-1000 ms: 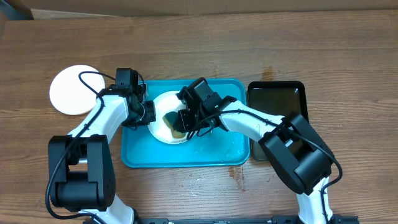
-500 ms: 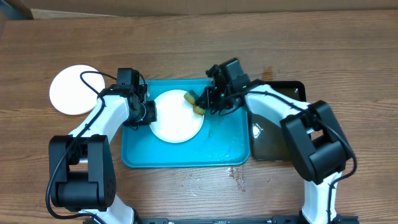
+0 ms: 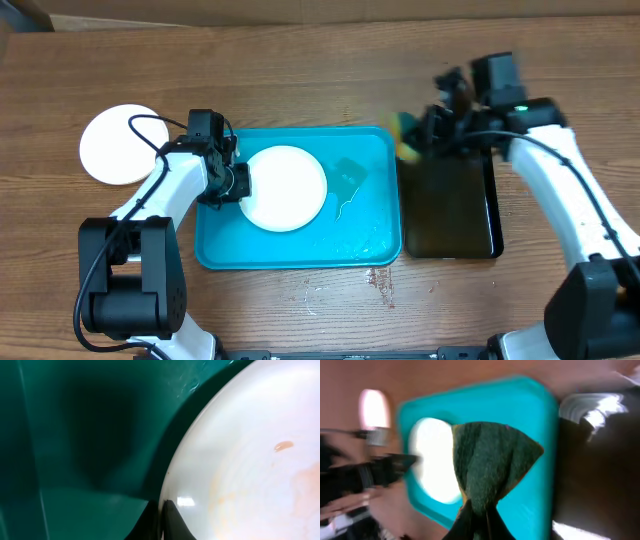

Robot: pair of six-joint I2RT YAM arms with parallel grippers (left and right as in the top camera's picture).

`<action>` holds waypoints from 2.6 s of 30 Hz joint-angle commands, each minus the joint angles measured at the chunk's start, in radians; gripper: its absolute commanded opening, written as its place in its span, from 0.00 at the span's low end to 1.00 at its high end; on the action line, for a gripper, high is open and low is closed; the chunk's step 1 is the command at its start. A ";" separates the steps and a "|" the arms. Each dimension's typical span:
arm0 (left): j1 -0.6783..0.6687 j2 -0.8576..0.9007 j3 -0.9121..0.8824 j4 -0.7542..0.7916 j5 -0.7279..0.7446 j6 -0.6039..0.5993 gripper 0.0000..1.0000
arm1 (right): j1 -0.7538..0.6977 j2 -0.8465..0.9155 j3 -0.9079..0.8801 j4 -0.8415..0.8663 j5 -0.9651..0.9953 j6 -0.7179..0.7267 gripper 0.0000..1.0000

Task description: Clean dirty plates on tray and stack at the side

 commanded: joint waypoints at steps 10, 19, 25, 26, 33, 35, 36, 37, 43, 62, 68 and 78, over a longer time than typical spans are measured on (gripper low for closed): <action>-0.251 -0.265 0.271 -0.157 -0.651 0.062 0.04 | -0.046 0.011 -0.122 -0.151 0.419 -0.062 0.04; -0.698 -0.332 0.280 -0.094 -1.283 0.171 0.04 | -0.046 0.011 -0.319 0.046 0.554 0.034 0.04; -0.787 -0.328 0.280 -0.089 -1.373 0.212 0.04 | -0.046 0.013 -0.442 0.164 0.554 0.036 0.26; -0.792 -0.328 0.280 -0.086 -1.386 0.224 0.04 | -0.046 0.013 -0.458 0.182 0.554 0.036 0.38; -0.792 -0.328 0.280 -0.086 -1.474 0.299 0.04 | -0.046 0.013 -0.484 0.185 0.553 0.037 0.84; -0.792 -0.328 0.280 -0.087 -1.473 0.301 0.04 | -0.046 0.013 -0.484 0.166 0.553 0.037 0.84; -0.792 -0.328 0.280 -0.086 -1.473 0.300 0.04 | -0.046 0.013 -0.484 0.160 0.553 0.037 0.84; -0.792 -0.328 0.280 -0.085 -1.473 0.300 0.04 | -0.046 0.013 -0.484 0.158 0.553 0.036 0.76; -0.777 -0.328 0.280 -0.037 -1.473 0.301 0.04 | -0.046 0.013 -0.490 0.174 0.553 0.036 0.38; -0.512 -0.328 0.280 0.056 -1.323 0.299 0.04 | -0.046 0.013 -0.490 0.213 0.553 0.036 1.00; -0.439 -0.328 0.280 0.029 -0.996 0.195 0.04 | -0.046 0.013 -0.490 0.213 0.543 0.037 1.00; 0.184 -0.304 0.280 -0.018 -0.063 -0.127 0.04 | -0.046 0.013 -0.490 0.300 0.508 0.036 1.00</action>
